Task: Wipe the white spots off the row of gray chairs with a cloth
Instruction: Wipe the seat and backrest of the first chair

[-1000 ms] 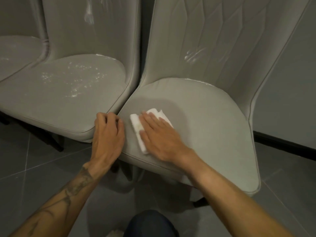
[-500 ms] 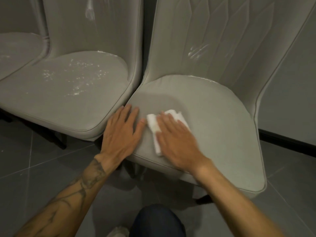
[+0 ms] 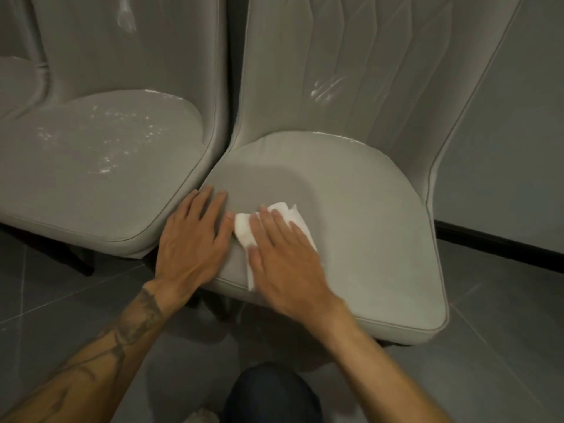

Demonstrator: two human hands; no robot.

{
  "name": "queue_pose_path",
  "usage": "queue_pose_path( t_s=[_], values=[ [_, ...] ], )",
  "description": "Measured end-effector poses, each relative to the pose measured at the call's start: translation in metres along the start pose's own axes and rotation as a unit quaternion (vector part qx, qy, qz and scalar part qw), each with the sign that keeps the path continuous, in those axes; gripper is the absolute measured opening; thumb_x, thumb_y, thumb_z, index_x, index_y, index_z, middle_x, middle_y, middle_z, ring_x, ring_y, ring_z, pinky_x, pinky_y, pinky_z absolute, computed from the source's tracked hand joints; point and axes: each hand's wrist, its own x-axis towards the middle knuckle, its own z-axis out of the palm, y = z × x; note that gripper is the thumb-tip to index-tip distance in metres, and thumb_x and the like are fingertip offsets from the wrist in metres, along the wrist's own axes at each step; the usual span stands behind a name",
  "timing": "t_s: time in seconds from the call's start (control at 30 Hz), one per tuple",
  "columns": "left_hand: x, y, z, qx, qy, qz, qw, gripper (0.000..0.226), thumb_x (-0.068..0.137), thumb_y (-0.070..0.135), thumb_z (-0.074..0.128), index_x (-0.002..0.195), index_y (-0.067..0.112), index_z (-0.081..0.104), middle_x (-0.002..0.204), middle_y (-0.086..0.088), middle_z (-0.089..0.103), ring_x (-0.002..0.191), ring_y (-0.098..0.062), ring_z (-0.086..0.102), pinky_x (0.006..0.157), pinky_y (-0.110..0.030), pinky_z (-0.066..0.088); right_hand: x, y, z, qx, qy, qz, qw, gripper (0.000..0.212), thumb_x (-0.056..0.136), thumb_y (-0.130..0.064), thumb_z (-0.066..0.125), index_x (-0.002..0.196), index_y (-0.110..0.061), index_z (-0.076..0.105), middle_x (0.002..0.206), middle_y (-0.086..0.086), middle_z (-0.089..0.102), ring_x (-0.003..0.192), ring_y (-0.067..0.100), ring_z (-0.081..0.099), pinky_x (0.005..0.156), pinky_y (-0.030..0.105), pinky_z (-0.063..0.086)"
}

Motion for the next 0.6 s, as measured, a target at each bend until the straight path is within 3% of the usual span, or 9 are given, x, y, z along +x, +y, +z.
queue_pose_path(
  t_s=[0.07, 0.17, 0.3, 0.37, 0.47, 0.6],
  values=[
    [0.001, -0.001, 0.0, 0.009, 0.0, 0.002, 1.0, 0.069, 0.108, 0.052, 0.016, 0.159, 0.013, 0.041, 0.165, -0.014, 0.038, 0.154, -0.03, 0.035, 0.125, -0.049, 0.03, -0.032, 0.049, -0.009, -0.057, -0.014, 0.019, 0.998, 0.06, 0.112, -0.036, 0.009, 0.166, -0.011, 0.001, 0.174, 0.012, 0.003, 0.162, 0.029, -0.001, 0.131, 0.045, 0.005],
    [-0.002, 0.0, -0.001, 0.012, 0.007, 0.011, 1.0, 0.066, 0.108, 0.049, 0.023, 0.157, 0.01, 0.044, 0.163, -0.018, 0.04, 0.151, -0.035, 0.038, 0.123, -0.05, 0.033, -0.088, 0.114, -0.033, -0.06, 0.005, 0.124, 0.99, 0.065, 0.108, -0.038, 0.009, 0.163, -0.005, 0.016, 0.172, 0.016, 0.017, 0.161, 0.031, 0.011, 0.128, 0.05, 0.021],
    [-0.004, 0.002, -0.003, -0.011, -0.003, -0.008, 1.0, 0.067, 0.106, 0.053, 0.025, 0.157, 0.014, 0.043, 0.165, -0.014, 0.039, 0.15, -0.034, 0.037, 0.121, -0.051, 0.033, -0.076, 0.106, -0.03, 0.011, 0.026, 0.245, 0.969, 0.066, 0.106, -0.042, 0.005, 0.167, -0.016, 0.007, 0.175, 0.005, 0.004, 0.163, 0.022, 0.001, 0.132, 0.044, 0.008],
    [-0.002, 0.0, -0.005, -0.023, -0.006, -0.002, 1.0, 0.068, 0.105, 0.055, 0.025, 0.156, 0.015, 0.044, 0.163, -0.013, 0.04, 0.149, -0.034, 0.037, 0.12, -0.052, 0.033, -0.037, 0.077, -0.017, 0.0, 0.032, 0.222, 0.974, 0.063, 0.109, -0.039, 0.011, 0.167, -0.015, 0.005, 0.175, 0.006, 0.001, 0.162, 0.024, -0.002, 0.131, 0.041, 0.002],
    [0.009, -0.003, -0.005, -0.023, -0.016, 0.031, 0.999, 0.065, 0.104, 0.056, 0.029, 0.151, 0.016, 0.049, 0.159, -0.01, 0.044, 0.144, -0.031, 0.041, 0.119, -0.048, 0.032, 0.023, 0.054, -0.008, 0.009, 0.021, 0.158, 0.987, 0.059, 0.111, -0.036, 0.02, 0.166, -0.014, 0.013, 0.175, 0.006, 0.008, 0.162, 0.026, 0.003, 0.131, 0.041, 0.005],
    [0.04, -0.007, -0.006, -0.034, -0.026, 0.063, 0.997, 0.064, 0.102, 0.058, 0.027, 0.143, 0.018, 0.055, 0.154, -0.006, 0.049, 0.14, -0.028, 0.045, 0.118, -0.047, 0.034, 0.051, 0.093, -0.018, -0.039, 0.006, 0.112, 0.993, 0.056, 0.112, -0.035, 0.021, 0.163, -0.011, 0.022, 0.172, 0.01, 0.018, 0.16, 0.028, 0.015, 0.126, 0.042, 0.01]
  ],
)
